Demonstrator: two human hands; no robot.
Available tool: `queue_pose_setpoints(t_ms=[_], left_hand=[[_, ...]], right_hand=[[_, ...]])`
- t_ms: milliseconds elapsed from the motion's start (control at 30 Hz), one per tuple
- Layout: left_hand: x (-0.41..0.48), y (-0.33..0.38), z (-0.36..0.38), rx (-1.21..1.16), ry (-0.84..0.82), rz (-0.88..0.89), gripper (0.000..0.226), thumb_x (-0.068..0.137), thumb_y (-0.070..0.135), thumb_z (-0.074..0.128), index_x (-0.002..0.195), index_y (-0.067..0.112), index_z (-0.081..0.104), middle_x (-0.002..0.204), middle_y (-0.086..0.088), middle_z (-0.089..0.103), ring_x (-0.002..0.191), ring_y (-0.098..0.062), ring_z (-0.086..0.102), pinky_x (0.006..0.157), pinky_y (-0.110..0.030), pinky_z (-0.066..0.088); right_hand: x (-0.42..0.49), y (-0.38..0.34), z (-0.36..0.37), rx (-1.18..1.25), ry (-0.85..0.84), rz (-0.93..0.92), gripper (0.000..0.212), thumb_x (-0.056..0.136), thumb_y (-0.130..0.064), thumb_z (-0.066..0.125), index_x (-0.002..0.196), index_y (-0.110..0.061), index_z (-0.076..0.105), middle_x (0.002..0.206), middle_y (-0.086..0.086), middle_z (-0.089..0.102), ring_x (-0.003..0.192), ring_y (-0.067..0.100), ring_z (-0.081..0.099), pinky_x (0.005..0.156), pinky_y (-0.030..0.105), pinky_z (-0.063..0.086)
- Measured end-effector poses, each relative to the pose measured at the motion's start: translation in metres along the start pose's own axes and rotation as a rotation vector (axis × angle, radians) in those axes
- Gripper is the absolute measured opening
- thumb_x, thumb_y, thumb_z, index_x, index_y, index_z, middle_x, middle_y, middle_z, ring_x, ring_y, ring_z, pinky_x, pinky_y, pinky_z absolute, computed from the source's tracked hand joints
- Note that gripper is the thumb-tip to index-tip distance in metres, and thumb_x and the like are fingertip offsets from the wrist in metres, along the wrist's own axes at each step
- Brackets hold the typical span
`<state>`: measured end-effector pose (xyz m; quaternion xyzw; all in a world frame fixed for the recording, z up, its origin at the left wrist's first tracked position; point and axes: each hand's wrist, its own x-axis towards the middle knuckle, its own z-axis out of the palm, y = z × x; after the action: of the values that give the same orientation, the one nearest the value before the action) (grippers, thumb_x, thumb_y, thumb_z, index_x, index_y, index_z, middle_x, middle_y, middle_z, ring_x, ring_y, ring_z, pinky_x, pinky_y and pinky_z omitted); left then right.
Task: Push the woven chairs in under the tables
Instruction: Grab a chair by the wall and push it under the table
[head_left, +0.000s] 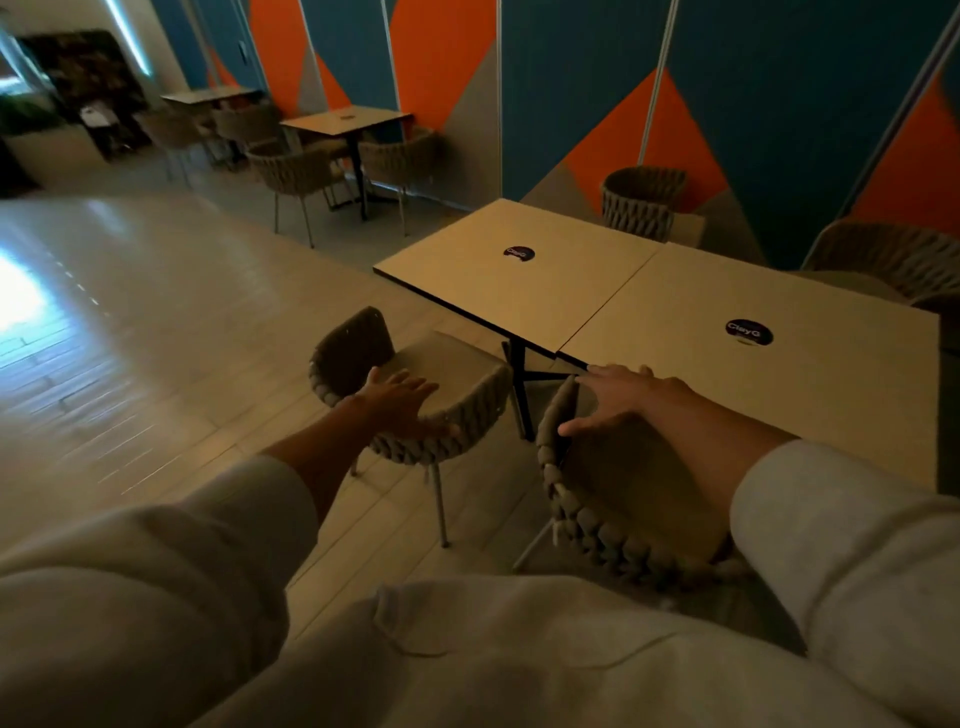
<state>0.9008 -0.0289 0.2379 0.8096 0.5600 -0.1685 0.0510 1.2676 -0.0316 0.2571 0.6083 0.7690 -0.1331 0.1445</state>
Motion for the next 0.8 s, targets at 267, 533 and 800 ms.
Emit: queue_pose_setpoints(t_ms=[267, 533, 800], left_hand=[[-0.054, -0.029, 0.041, -0.064, -0.111, -0.164, 0.117, 0.073, 0.101, 0.031, 0.164, 0.030, 0.011, 0.172, 0.000, 0.015, 0.158, -0.029, 0.012, 0.122, -0.070, 0.007], [-0.067, -0.076, 0.108, -0.148, -0.149, -0.241, 0.126, 0.066, 0.107, 0.018, 0.164, 0.029, 0.005, 0.172, 0.002, 0.009, 0.159, -0.029, 0.005, 0.122, -0.069, 0.002], [-0.070, -0.176, 0.133, -0.195, -0.072, -0.243, 0.129, 0.064, 0.107, 0.013, 0.165, 0.028, 0.002, 0.173, 0.000, 0.008, 0.159, -0.028, 0.001, 0.122, -0.069, 0.001]], right_hand=[[0.051, -0.055, -0.005, -0.094, -0.025, -0.166, 0.120, 0.071, -0.097, 0.049, 0.164, -0.026, 0.025, 0.174, 0.003, 0.013, 0.159, 0.030, 0.014, 0.123, 0.062, 0.017], [0.068, -0.116, 0.046, -0.138, -0.136, -0.260, 0.094, 0.088, -0.079, 0.054, 0.161, -0.024, 0.033, 0.171, 0.002, 0.024, 0.157, 0.026, 0.022, 0.123, 0.064, 0.021], [0.141, -0.204, 0.031, -0.180, -0.171, -0.210, 0.089, 0.089, -0.076, 0.057, 0.158, -0.022, 0.040, 0.166, 0.005, 0.034, 0.152, 0.030, 0.030, 0.121, 0.061, 0.026]])
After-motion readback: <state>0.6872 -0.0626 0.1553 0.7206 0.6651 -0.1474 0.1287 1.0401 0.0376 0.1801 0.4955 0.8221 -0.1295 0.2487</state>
